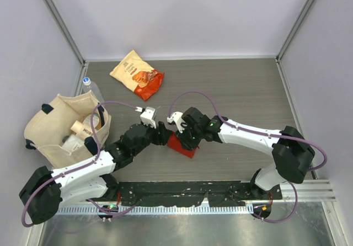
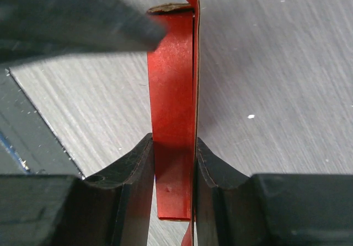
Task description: Fold the paper box
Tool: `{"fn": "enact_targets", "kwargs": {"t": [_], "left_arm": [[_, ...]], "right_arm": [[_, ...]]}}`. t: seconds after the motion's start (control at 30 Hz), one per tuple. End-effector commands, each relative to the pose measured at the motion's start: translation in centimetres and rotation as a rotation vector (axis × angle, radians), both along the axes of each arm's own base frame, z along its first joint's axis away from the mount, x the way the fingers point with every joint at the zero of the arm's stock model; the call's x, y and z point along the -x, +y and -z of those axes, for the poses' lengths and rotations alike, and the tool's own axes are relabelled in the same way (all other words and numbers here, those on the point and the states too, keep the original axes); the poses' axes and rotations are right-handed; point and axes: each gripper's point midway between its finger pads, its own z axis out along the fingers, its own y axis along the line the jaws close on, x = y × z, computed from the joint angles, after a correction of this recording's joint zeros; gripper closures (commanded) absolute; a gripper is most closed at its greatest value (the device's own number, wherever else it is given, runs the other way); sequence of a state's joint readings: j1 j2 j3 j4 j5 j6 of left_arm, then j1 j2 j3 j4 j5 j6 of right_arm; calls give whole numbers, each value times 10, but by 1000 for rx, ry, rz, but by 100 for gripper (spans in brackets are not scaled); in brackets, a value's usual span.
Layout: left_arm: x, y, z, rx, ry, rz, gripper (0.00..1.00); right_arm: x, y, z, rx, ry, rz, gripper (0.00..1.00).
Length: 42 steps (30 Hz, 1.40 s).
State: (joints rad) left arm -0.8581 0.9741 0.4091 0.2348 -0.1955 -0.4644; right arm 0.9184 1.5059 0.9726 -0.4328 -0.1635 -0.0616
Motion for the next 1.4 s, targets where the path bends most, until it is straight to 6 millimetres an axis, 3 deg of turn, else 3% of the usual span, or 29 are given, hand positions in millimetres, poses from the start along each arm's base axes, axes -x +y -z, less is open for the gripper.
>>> {"fn": "enact_targets", "kwargs": {"t": [0.0, 0.4, 0.6, 1.03, 1.37], "left_arm": [[-11, -11, -25, 135, 3, 53, 42], [7, -22, -32, 169, 17, 222, 67], [9, -12, -31, 154, 10, 191, 57], [8, -11, -18, 104, 34, 187, 57], [12, -14, -11, 76, 44, 211, 72]], "right_arm": [[17, 9, -17, -80, 43, -88, 78], [21, 5, -31, -130, 42, -94, 78], [20, 2, -27, -116, 41, -84, 78], [22, 5, -28, -126, 47, -87, 79], [20, 6, -30, -135, 43, -89, 79]]}}
